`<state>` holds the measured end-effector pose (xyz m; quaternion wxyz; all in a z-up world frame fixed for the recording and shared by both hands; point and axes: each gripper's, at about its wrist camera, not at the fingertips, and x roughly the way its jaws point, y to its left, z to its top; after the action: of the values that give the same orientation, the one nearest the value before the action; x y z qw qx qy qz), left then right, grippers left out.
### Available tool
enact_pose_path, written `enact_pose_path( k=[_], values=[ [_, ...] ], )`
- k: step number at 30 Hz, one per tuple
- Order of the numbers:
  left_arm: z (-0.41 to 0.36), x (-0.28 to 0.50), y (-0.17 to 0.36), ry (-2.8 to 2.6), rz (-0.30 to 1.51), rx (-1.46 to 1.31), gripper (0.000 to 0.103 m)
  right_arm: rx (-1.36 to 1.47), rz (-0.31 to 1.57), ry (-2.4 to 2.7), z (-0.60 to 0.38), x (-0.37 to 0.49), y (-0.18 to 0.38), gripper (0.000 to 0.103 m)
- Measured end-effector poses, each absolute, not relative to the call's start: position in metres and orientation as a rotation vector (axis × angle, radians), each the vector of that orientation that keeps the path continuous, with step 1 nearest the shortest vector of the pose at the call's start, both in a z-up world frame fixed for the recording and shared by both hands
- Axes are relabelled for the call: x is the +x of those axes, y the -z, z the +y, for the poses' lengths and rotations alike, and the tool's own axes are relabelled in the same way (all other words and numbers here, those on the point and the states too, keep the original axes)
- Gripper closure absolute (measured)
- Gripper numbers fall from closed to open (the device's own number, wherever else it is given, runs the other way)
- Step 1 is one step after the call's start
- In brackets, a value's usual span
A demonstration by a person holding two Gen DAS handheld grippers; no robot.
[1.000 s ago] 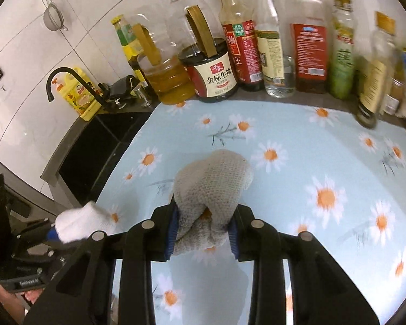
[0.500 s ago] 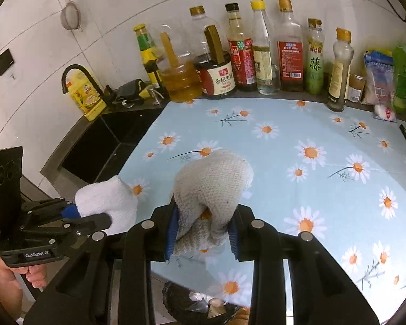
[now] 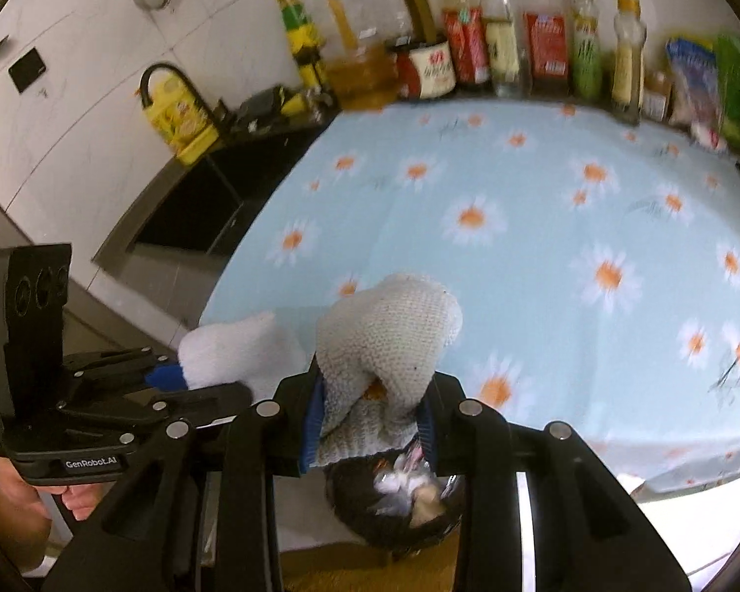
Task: Collect trash
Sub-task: 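Lower both tools over the wastebasket and open them to drop both towels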
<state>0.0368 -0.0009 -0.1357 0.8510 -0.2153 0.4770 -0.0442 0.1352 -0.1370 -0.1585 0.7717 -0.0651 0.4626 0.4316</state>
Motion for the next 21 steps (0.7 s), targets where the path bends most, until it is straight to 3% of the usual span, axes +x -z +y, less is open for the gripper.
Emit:
enact_pose_path(
  k=[21],
  values=[
    [-0.015,0.007,0.239,0.040,1.283,-0.553,0.071,-0.189,1.322,-0.939,-0.154,0.102,0.283,0.065]
  ],
)
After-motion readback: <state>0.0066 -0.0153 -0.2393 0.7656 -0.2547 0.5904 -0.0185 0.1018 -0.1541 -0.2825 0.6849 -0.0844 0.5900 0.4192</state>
